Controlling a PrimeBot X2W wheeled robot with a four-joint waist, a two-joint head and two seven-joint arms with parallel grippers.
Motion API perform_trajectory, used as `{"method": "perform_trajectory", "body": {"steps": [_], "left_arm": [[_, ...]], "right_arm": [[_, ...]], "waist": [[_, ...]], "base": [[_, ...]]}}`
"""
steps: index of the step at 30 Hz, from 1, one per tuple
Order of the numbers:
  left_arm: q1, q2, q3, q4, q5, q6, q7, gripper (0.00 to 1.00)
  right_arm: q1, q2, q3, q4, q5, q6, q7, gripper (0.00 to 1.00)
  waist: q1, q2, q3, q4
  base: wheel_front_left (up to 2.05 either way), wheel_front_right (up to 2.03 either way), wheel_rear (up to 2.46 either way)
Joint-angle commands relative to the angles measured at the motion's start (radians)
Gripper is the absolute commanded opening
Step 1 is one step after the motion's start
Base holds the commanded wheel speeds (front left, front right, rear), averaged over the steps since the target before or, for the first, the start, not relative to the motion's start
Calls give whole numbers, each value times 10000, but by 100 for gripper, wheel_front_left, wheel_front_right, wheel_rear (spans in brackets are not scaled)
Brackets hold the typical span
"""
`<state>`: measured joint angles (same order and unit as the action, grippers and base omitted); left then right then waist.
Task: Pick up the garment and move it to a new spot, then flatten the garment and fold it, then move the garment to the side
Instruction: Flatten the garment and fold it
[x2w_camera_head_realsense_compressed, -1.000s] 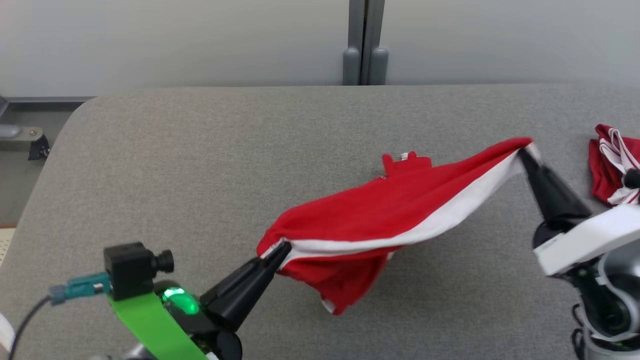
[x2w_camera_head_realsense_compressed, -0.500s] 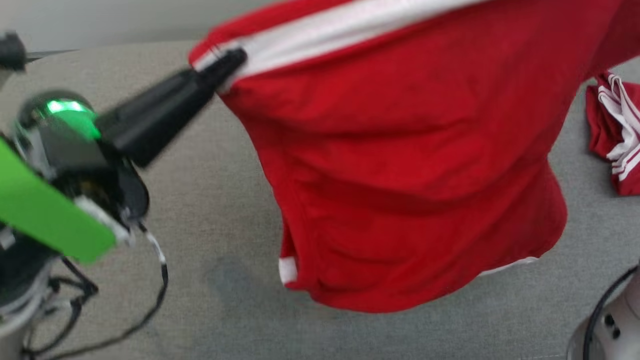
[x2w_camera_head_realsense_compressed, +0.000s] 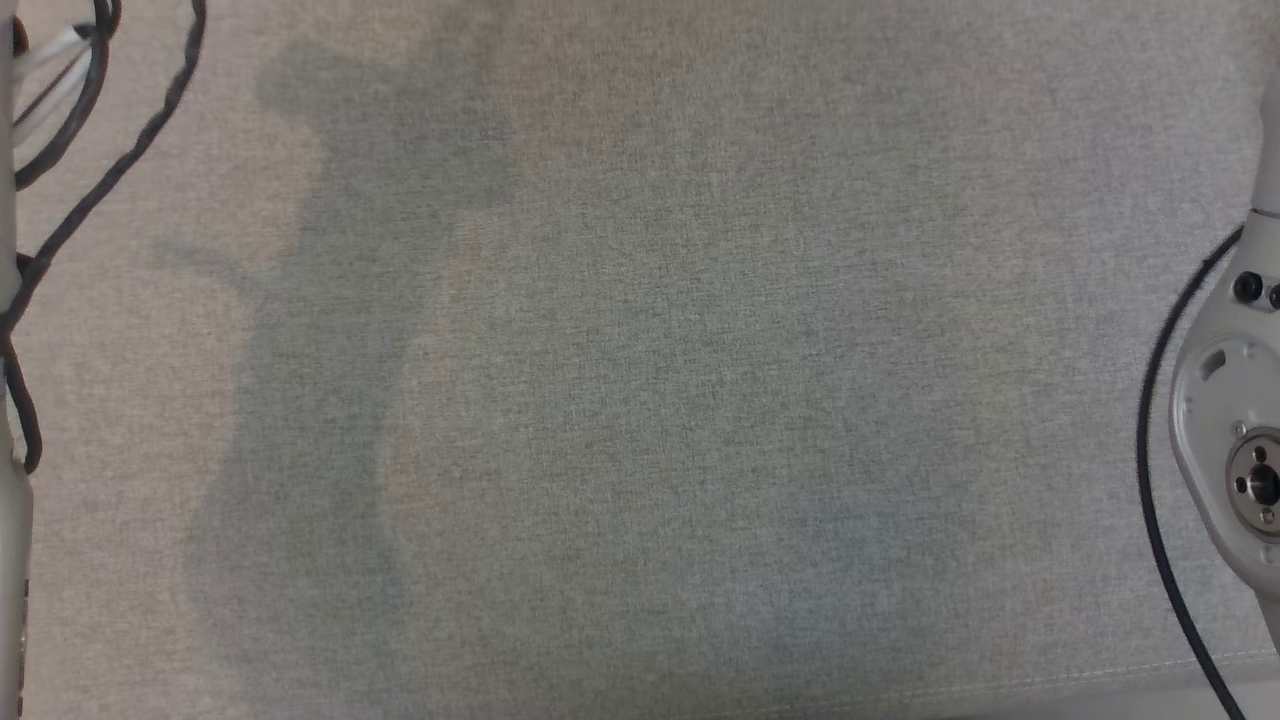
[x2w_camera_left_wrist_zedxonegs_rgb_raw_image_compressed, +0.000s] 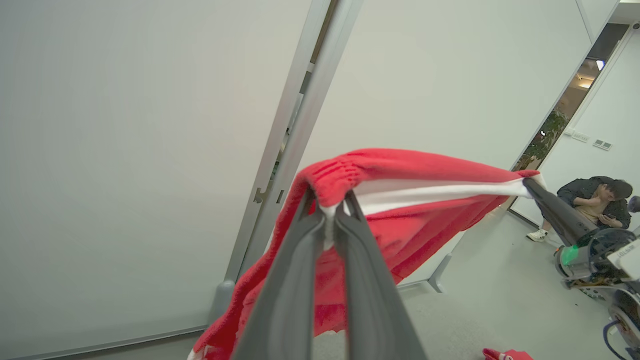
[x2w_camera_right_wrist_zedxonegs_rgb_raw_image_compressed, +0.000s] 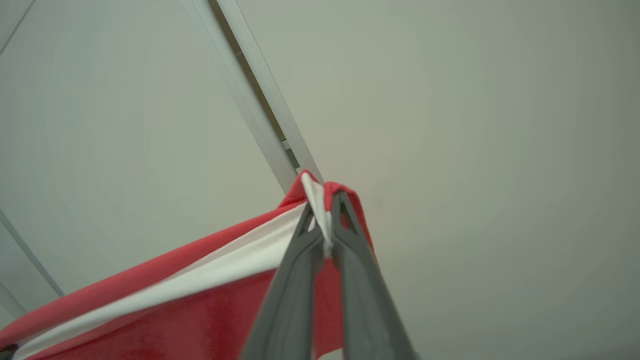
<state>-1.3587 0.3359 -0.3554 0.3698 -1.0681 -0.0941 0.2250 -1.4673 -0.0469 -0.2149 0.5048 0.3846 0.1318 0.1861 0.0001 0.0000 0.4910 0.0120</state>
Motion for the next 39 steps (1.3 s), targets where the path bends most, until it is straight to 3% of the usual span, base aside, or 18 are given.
{"method": "perform_trajectory", "body": {"steps": [1, 4, 7, 11, 17, 24, 30, 33, 36, 38, 39], "left_arm": [[-107, 15, -69, 581, 269, -138, -507, 0], [14, -137, -582, 1509, 705, -353, -1624, 0], [834, -202, -1573, 1223, 305, -377, -2272, 0], [2680, 568, -2982, 81, -473, -374, -2889, 0], [5877, 1551, -4913, -1513, -1276, -378, -4014, 0], [9088, 1748, -5966, -2379, -2221, -367, -4569, 0], [11265, 1927, -6481, -3508, -2339, 540, -4747, 0], [11805, 2173, -6579, -4212, -2492, 891, -4702, 0], [11930, 2327, -6508, -4673, -2703, 1059, -4592, 0], [11728, 2223, -6393, -4892, -2976, 1004, -4474, 0], [11764, 1931, -6144, -5066, -3621, 848, -4429, 0]], "right_arm": [[-137, -66, 131, 642, 198, -23, -549, 0], [130, -75, 749, 1846, 633, -23, -1684, 0], [1069, -78, 1311, 2216, 1164, -20, -2459, 0], [3517, -32, 1850, 1587, 1698, -18, -2983, 0], [8319, -50, 1459, -1036, 1497, -15, -2725, 0], [13744, -64, 532, -4713, 1826, -21, -1622, 0], [17713, -58, -27, -6977, 2511, -21, -839, 0], [18875, -61, -248, -7790, 2870, -23, -694, 0], [19045, -62, -589, -8129, 2979, -23, -601, 0], [18623, -55, -737, -8153, 2942, -23, -444, 0], [18234, -62, -808, -8152, 2777, -23, -325, 0]], "waist": [[-1, 0, 1017, -272], [-1, 0, 1102, -366], [-1, 0, 909, -417], [-1, 0, 420, -452], [-1, 0, -672, -211], [-1, 0, -2590, 211], [-1, 0, -3625, 529], [-1, 0, -3699, 722], [-1, 0, -3605, 847], [-1, 0, -3371, 971], [-1, 0, -3188, 1036]], "base": [[0, 0, 0], [0, 0, 0], [0, 0, 0], [0, 0, 0], [0, 0, 0], [0, 0, 0], [0, 0, 0], [0, 0, 0], [0, 0, 0], [0, 0, 0], [0, 0, 0]]}}
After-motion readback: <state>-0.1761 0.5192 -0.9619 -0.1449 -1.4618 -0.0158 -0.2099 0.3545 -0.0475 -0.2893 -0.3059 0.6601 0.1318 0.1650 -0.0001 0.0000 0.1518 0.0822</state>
